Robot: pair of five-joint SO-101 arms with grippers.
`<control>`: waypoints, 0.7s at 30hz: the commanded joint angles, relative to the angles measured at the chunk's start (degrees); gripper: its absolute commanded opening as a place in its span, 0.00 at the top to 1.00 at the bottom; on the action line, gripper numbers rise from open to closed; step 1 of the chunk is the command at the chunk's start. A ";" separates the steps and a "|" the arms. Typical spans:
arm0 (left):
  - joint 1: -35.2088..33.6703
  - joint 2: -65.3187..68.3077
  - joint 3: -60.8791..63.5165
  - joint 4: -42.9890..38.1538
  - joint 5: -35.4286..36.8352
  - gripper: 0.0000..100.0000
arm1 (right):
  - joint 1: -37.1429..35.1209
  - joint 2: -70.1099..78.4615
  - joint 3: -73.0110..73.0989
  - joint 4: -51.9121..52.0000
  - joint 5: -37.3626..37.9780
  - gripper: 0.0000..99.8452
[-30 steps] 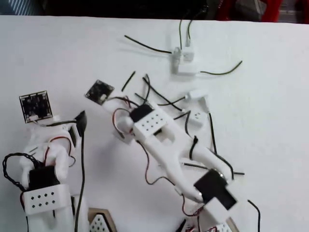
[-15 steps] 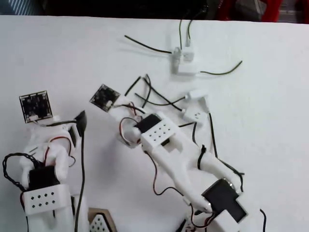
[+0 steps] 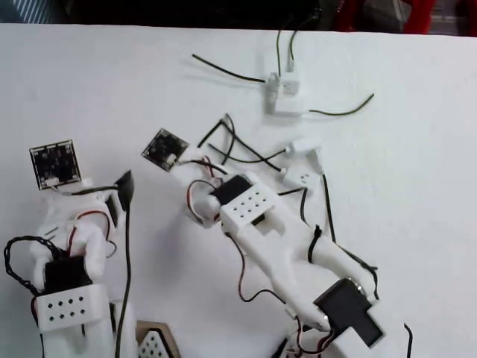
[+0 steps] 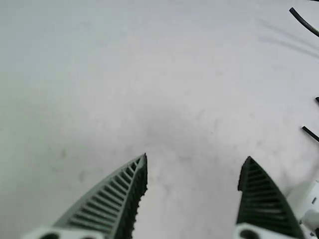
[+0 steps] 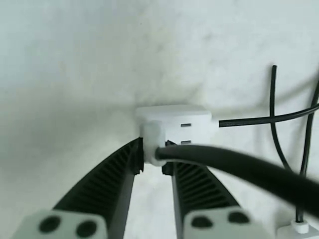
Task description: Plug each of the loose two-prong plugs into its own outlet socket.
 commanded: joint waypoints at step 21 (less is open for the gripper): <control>-0.57 -1.54 -0.53 -1.49 0.00 0.71 | 0.22 -7.08 -1.93 1.63 -2.99 0.98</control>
